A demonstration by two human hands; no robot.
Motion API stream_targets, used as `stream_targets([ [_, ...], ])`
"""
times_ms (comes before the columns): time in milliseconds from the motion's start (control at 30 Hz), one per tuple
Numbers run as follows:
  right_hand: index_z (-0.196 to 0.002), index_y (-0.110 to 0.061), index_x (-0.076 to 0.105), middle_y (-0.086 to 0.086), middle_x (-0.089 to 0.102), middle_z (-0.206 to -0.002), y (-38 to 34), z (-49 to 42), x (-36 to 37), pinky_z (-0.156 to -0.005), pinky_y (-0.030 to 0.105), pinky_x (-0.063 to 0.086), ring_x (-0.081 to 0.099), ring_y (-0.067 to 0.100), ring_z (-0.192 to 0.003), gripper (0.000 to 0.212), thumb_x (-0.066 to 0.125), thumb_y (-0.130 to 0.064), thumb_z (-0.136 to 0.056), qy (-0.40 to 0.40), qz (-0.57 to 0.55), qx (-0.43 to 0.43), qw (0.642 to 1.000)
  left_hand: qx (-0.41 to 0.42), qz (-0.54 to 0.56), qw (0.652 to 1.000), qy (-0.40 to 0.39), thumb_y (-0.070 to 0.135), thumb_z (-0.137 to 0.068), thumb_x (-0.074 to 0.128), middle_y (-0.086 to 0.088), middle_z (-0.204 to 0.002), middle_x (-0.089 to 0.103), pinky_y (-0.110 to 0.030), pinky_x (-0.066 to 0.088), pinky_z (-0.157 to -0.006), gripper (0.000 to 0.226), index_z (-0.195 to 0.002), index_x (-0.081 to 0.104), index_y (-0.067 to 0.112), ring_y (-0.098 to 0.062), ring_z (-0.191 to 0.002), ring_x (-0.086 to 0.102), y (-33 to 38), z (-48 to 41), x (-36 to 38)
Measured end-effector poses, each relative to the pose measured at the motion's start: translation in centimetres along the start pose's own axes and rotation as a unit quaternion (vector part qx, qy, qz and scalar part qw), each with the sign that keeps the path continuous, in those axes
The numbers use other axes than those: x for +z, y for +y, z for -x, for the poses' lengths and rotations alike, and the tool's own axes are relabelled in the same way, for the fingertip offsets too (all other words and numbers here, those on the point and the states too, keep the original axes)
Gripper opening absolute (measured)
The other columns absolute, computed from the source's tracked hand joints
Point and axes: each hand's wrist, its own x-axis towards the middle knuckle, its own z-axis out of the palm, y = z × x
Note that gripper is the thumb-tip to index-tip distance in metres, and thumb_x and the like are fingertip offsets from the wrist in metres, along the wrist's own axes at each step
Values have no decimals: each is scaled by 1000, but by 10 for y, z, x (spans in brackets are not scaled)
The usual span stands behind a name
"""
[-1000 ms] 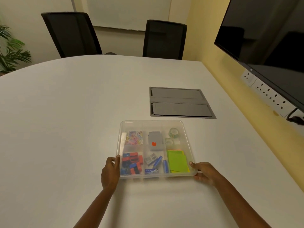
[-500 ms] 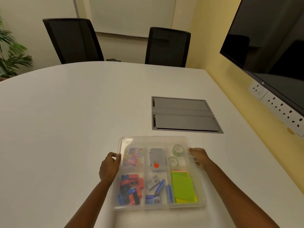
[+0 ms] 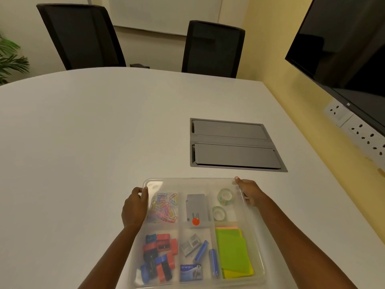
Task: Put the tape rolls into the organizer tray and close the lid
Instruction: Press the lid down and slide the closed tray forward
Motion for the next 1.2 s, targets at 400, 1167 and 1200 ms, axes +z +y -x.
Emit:
stream_targets([
  [400,-120,2,54,17,52,-109,14,-18,3,-80,33,34,44,25,-93,42,38,-29,-98,-8,41,-10,999,-27,73,996,-31,27,-95,40,-17,-96,65,-30,40,-71,32,-108,57,3,-24,-79,53,3,-6,5],
  [1167,-109,0,62,18,57,-113,36,-27,23,-100,45,39,52,31,-100,46,30,-32,-99,32,16,-87,996,-80,153,979,-108,26,-96,36,-23,-110,61,-35,39,-82,36,-104,56,-3,-34,-99,55,8,-33,18],
  [1200,-109,0,61,21,59,-116,36,-26,24,-99,46,40,54,36,-104,45,32,-33,-99,49,30,-86,995,-63,107,988,-89,27,-97,35,-25,-114,61,-35,40,-83,37,-109,54,-3,-37,-103,55,9,-29,17],
])
